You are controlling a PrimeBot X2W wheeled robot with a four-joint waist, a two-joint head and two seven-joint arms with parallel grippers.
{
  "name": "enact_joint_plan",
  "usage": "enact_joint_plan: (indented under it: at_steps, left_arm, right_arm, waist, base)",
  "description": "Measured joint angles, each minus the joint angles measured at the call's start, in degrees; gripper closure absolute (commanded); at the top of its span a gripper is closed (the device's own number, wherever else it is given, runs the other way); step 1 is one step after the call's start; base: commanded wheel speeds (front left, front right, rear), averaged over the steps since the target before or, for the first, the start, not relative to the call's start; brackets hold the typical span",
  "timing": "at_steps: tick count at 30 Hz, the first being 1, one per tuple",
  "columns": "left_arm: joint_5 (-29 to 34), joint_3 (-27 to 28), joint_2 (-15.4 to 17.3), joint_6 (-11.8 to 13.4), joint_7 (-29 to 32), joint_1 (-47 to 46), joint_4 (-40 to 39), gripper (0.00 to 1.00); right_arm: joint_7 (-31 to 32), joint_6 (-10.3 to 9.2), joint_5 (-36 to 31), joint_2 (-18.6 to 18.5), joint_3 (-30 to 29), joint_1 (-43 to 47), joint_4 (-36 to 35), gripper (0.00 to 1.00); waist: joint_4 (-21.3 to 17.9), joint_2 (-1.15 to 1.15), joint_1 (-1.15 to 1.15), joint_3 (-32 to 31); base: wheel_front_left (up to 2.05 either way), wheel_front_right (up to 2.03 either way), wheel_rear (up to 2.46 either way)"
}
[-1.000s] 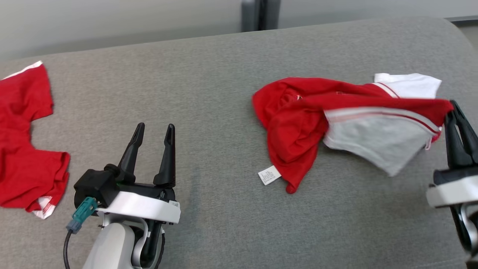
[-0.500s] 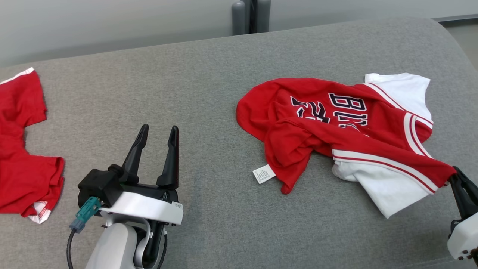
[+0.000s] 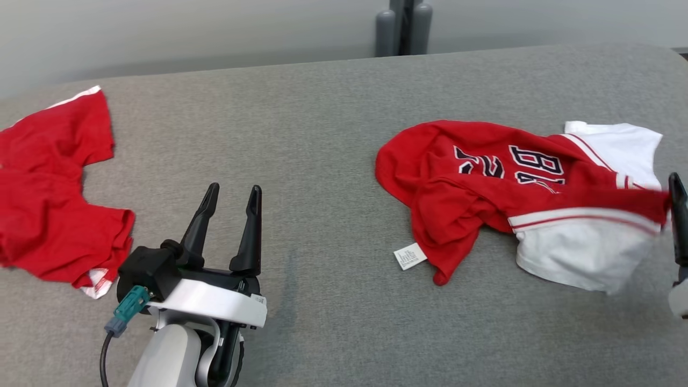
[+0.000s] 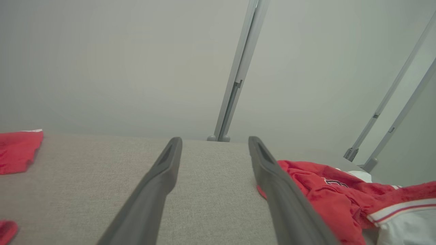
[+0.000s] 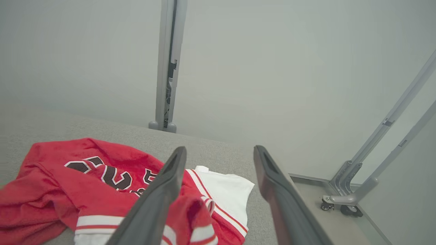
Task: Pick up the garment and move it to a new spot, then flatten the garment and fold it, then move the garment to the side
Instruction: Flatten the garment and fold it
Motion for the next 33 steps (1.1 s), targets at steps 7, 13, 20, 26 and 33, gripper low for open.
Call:
enact_joint_plan:
  at_steps: [7,13,20,26,33]
  left_arm:
    - [-0.2,-0.5,0.0,0.1,0.0,0.4,-0.1,0.0]
    - [-0.2,-0.7,0.0,0.3,0.0,0.8,-0.1,0.0]
    - [-0.5,-1.1,0.0,0.3,0.0,1.1,-0.4,0.0]
    - [-0.6,-1.6,0.0,0.4,0.0,1.5,-0.5,0.0]
    - [-1.0,-2.6,0.0,0.6,0.0,0.9,-0.9,0.0]
  right_arm:
    - [-3.5,-0.01,-2.1,1.3,2.4,-3.0,-2.2,0.0]
    - [-3.8,0.0,-2.1,2.1,7.8,-5.3,-0.8,0.0]
    - [-3.8,0.0,-1.5,2.8,13.9,-8.1,5.6,0.0]
    - [-4.5,0.0,-1.0,2.2,15.9,-10.1,10.4,0.0]
    - [-1.9,0.0,0.3,0.2,21.8,-14.9,13.9,0.0]
  waist:
    - [2.7,0.0,0.0,-0.1]
    - [4.6,0.0,0.0,-0.5]
    - [6.3,0.0,0.0,-0.6]
    - [7.4,0.0,0.0,-0.1]
    - [8.7,0.0,0.0,2.0]
  base:
    - [0.0,0.0,0.0]
    - [0.0,0.0,0.0]
    - [0.0,0.0,0.0]
    - [0.0,0.0,0.0]
    - [0.0,0.0,0.0]
